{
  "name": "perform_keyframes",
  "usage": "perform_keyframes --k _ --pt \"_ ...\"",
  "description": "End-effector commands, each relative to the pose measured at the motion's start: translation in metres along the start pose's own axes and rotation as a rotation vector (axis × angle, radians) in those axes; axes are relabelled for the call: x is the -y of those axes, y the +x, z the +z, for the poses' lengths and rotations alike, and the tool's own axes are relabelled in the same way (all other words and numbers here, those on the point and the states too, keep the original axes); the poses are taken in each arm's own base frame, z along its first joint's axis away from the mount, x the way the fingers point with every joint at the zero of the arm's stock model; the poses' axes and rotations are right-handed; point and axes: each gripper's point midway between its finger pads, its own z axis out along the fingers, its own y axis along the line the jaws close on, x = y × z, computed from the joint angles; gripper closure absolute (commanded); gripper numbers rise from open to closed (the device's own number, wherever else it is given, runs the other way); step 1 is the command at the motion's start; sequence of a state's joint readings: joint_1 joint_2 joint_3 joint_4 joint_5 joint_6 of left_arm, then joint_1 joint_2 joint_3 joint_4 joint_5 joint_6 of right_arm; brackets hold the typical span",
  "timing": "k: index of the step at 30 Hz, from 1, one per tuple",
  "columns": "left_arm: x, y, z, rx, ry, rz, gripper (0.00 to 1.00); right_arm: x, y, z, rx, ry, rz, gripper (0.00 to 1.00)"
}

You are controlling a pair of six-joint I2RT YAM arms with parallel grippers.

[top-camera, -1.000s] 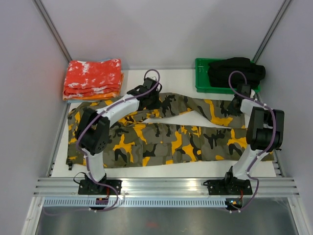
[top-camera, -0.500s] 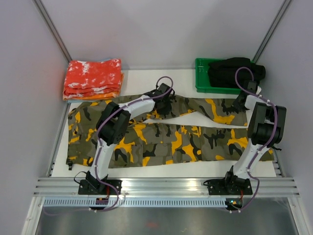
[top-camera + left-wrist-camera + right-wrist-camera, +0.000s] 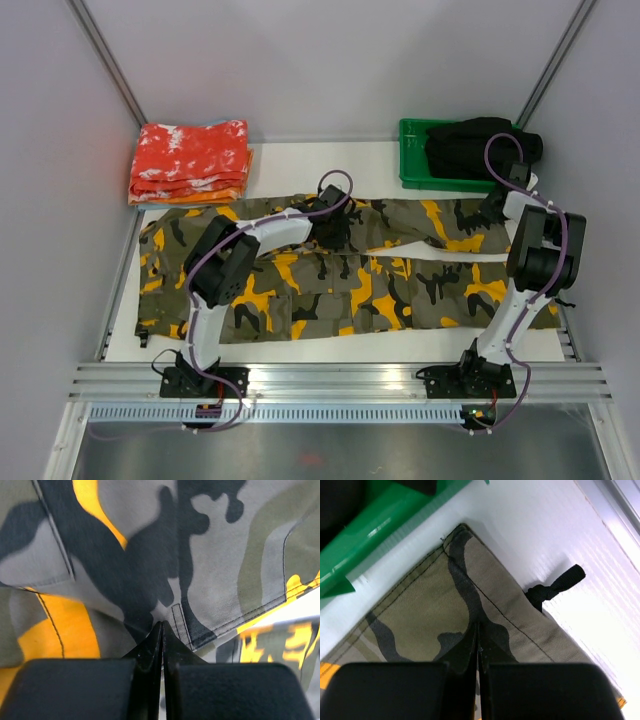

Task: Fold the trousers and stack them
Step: Flatten the trousers out

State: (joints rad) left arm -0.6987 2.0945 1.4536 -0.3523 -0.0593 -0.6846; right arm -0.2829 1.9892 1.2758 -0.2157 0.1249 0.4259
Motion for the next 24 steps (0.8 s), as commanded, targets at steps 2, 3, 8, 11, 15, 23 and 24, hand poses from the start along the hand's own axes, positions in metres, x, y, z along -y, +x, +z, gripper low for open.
perform_keyframes --k 2,3,8,11,15,23,24 --pt "-0.008 0.085 -0.017 -0.221 -0.029 0.075 0.98 0.006 0.005 0.018 -0.024 0.027 -0.001 1.0" --pt "-0.013 0.095 -0.019 -0.239 -0.041 0.082 0.98 0.007 0.004 0.019 -0.024 0.032 -0.002 1.0" --pt "-0.008 0.107 -0.033 -0.245 -0.008 0.077 0.98 0.016 -0.002 0.024 -0.019 0.039 0.021 1.0" --pt "0.004 0.09 -0.042 -0.206 0.024 0.097 0.98 0.014 -0.017 0.021 0.007 0.028 0.019 1.0" --pt "0.027 0.048 -0.069 -0.104 0.046 0.127 0.93 -0.002 -0.048 -0.017 0.071 -0.03 0.002 1.0" --pt "0.026 -0.052 -0.169 0.211 0.023 0.031 0.18 -0.07 -0.083 -0.176 0.307 -0.393 -0.078 0.79" --pt "0.009 -0.066 -0.192 0.265 0.013 -0.043 0.14 -0.081 -0.072 -0.187 0.3 -0.418 -0.104 0.76"
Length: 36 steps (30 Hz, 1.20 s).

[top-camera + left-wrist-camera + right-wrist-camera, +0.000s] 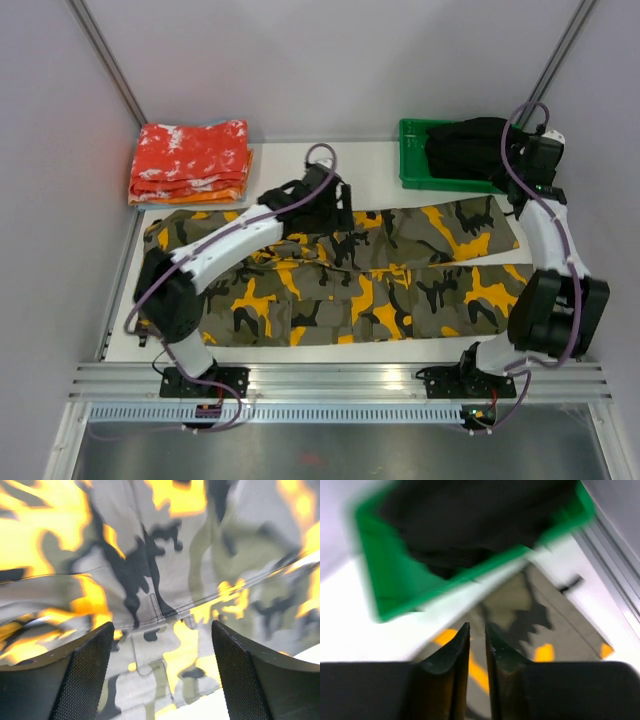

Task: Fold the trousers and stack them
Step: Flatten the trousers out

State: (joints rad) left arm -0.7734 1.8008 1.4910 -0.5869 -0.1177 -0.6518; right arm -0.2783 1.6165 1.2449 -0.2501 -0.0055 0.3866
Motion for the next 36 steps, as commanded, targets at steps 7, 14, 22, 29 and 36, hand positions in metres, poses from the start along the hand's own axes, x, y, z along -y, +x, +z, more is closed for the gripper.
perform_keyframes --k 7,14,22,29,36 --pt "-0.186 -0.006 -0.114 0.273 -0.231 -0.682 0.19 -0.079 0.072 -0.092 -0.063 -0.323 -0.043 0.9" --pt "-0.287 0.061 -0.138 0.397 -0.501 -0.974 0.72 -0.075 0.122 -0.141 -0.129 -0.399 -0.053 1.0" --pt "-0.329 0.11 -0.091 0.282 -0.53 -1.248 0.98 -0.069 0.161 -0.14 -0.26 -0.396 -0.093 1.0" --pt "-0.35 0.13 -0.077 0.238 -0.56 -1.317 0.98 -0.069 0.163 -0.137 -0.261 -0.379 -0.067 1.0" --pt "-0.378 0.161 -0.076 0.152 -0.639 -1.423 0.98 -0.052 0.173 -0.137 -0.279 -0.308 -0.062 0.99"
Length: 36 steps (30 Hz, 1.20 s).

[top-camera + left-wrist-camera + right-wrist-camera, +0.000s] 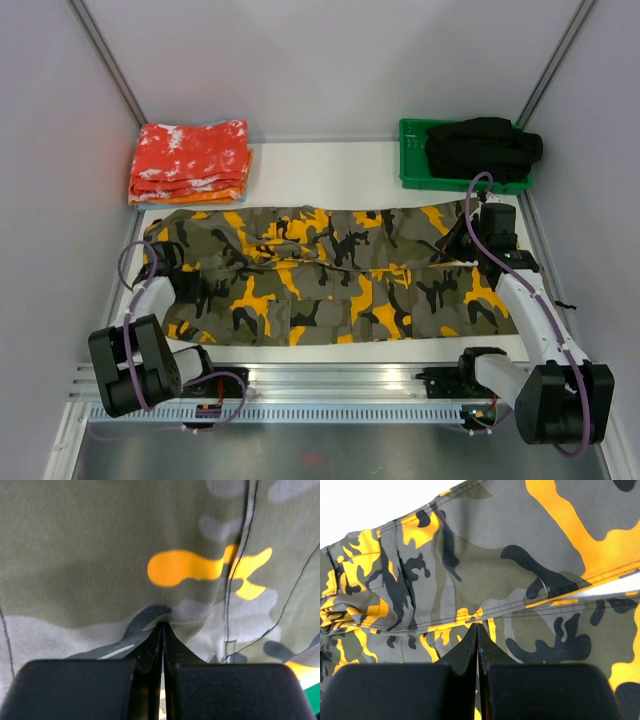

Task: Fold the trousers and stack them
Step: Flatten the trousers out

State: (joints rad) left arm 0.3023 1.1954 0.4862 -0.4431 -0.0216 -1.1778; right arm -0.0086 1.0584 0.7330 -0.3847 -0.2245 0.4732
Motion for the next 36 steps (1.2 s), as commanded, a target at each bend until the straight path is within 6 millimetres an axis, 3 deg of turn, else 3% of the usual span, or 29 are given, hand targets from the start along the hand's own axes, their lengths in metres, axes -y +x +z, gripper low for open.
perform_keyframes --k 1,7,11,14,19,23,24,25,26,28,30,33,34,36 --pt "-0.021 -0.013 0.013 0.024 -0.097 0.002 0.98 0.008 0.007 -0.003 -0.011 0.045 0.014 0.99" --pt "-0.021 -0.048 0.012 0.09 -0.096 -0.013 0.98 0.013 0.011 0.001 -0.039 0.069 0.019 0.98" --pt "-0.021 -0.081 0.004 0.169 -0.117 -0.007 0.98 0.012 0.008 0.004 -0.031 0.071 0.047 0.97" --pt "-0.018 -0.092 0.0 0.188 -0.121 0.011 0.98 0.012 0.003 0.007 -0.016 0.076 0.058 0.97" --pt "0.019 -0.09 -0.008 0.138 0.044 0.128 0.98 0.021 -0.005 0.011 0.005 0.137 0.06 0.94" --pt "0.054 -0.094 -0.045 0.165 0.213 0.22 0.95 0.028 -0.016 0.01 0.033 0.198 0.065 0.79" --pt "0.063 -0.099 -0.059 0.196 0.247 0.247 0.89 0.029 -0.023 0.008 0.051 0.217 0.066 0.73" --pt "0.07 -0.103 -0.076 0.24 0.286 0.26 0.69 0.029 -0.028 0.006 0.068 0.229 0.077 0.62" --pt "0.069 -0.104 -0.085 0.252 0.289 0.272 0.52 0.03 -0.033 0.004 0.083 0.244 0.083 0.35" --pt "0.076 -0.107 -0.109 0.291 0.329 0.282 0.11 0.035 -0.045 -0.004 0.131 0.288 0.122 0.06" --pt "0.074 -0.1 -0.117 0.266 0.329 0.283 0.04 0.043 -0.053 -0.011 0.158 0.341 0.165 0.02" --pt "0.074 -0.082 -0.12 0.182 0.365 0.279 0.02 0.071 -0.058 -0.024 0.18 0.434 0.287 0.02" --pt "0.073 -0.076 -0.12 0.159 0.374 0.276 0.01 0.093 -0.061 -0.032 0.197 0.488 0.365 0.02" --pt "0.073 -0.064 -0.123 0.111 0.411 0.285 0.01 0.112 -0.053 -0.041 0.194 0.52 0.471 0.02"
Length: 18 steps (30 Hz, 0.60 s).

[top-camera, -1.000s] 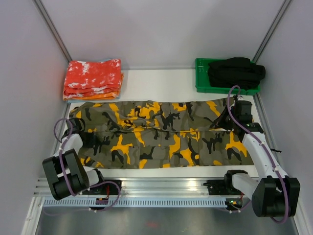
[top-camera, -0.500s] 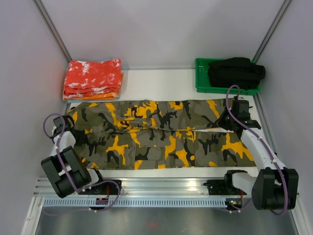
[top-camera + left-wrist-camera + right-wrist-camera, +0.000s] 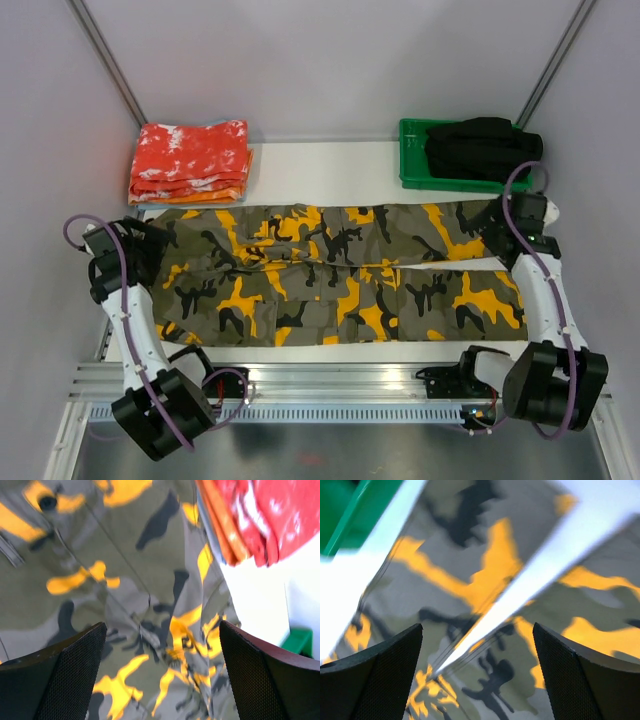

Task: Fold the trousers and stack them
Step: Flatten the trousers out

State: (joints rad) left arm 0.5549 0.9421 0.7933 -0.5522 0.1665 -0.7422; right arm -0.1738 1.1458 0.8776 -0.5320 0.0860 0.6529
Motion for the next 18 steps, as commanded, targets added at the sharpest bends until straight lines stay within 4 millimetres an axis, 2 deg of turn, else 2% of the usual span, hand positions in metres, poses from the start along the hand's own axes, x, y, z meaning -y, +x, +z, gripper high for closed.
perform_keyframes --k 1,2,5,8,11,14,15,18 --pt "-0.001 0.031 -0.01 -0.135 0.04 0.003 0.01 0.053 -0.016 -0.01 0.04 0.167 0.222 0.02" --pt "-0.002 0.033 -0.012 -0.136 0.044 0.011 0.01 0.072 -0.019 -0.015 0.087 0.246 0.265 0.02" --pt "-0.002 0.043 -0.012 -0.164 0.047 0.027 0.0 0.111 -0.03 -0.03 0.231 0.398 0.339 0.02" --pt "0.002 0.054 -0.007 -0.208 0.068 0.036 0.0 0.143 -0.026 -0.037 0.284 0.501 0.427 0.02" --pt "0.006 0.059 -0.003 -0.239 0.074 0.052 0.0 0.176 -0.003 -0.036 0.294 0.613 0.506 0.02" --pt "0.011 0.06 -0.002 -0.253 0.086 0.062 0.0 0.193 0.007 -0.035 0.298 0.652 0.534 0.02" --pt "0.011 0.06 -0.001 -0.255 0.085 0.062 0.0 0.205 0.017 -0.036 0.29 0.698 0.553 0.03" --pt "0.012 0.061 -0.001 -0.256 0.098 0.06 0.0 0.224 0.024 -0.041 0.321 0.778 0.578 0.03"
